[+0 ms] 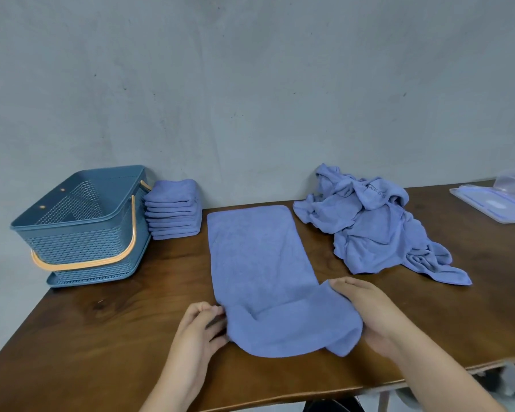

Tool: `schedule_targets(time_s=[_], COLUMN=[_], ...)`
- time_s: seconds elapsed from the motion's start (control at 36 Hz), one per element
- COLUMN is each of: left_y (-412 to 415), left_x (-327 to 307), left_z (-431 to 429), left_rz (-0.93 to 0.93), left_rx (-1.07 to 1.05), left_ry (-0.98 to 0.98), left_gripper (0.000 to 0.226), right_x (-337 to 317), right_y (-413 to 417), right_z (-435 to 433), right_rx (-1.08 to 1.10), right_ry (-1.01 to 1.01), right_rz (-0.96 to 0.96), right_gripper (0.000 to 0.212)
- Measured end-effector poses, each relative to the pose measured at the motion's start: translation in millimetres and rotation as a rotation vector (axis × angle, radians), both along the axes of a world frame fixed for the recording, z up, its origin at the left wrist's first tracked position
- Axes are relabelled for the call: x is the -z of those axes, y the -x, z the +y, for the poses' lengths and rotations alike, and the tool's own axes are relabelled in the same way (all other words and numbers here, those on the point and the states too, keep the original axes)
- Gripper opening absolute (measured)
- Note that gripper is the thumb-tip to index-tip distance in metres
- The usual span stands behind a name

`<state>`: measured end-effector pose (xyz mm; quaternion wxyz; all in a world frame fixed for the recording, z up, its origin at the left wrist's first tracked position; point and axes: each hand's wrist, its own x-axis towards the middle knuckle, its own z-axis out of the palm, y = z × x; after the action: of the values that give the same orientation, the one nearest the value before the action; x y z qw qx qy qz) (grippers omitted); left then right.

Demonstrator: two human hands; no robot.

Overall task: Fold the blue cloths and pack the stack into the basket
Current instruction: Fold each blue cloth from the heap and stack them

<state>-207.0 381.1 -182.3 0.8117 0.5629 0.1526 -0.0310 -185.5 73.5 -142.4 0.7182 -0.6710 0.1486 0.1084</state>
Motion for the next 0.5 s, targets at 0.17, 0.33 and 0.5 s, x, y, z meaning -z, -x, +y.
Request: schedule_targets(time_s=[0.17, 0.33, 0.5], left_y=[-1, -4, -11], left_x=[-6, -28, -25], left_z=[-3, 6, 31], left_rz=[0.074, -0.105, -0.246], left_rx=[-0.053, -0.055, -0.113], left_ry=[0.176, 0.124, -0.152], left_gripper=[0.014, 0.033, 0.037], right_x=[-18, -20, -18], right_y=[11, 23, 18], right_z=[-13, -19, -20], right_rx=[0.055, -0.040, 0.021], right_ry=[-0.145, -0.093, -0.181], right_rz=[0.061, 0.054, -0.018], right_gripper=[0.020, 0.027, 0.029])
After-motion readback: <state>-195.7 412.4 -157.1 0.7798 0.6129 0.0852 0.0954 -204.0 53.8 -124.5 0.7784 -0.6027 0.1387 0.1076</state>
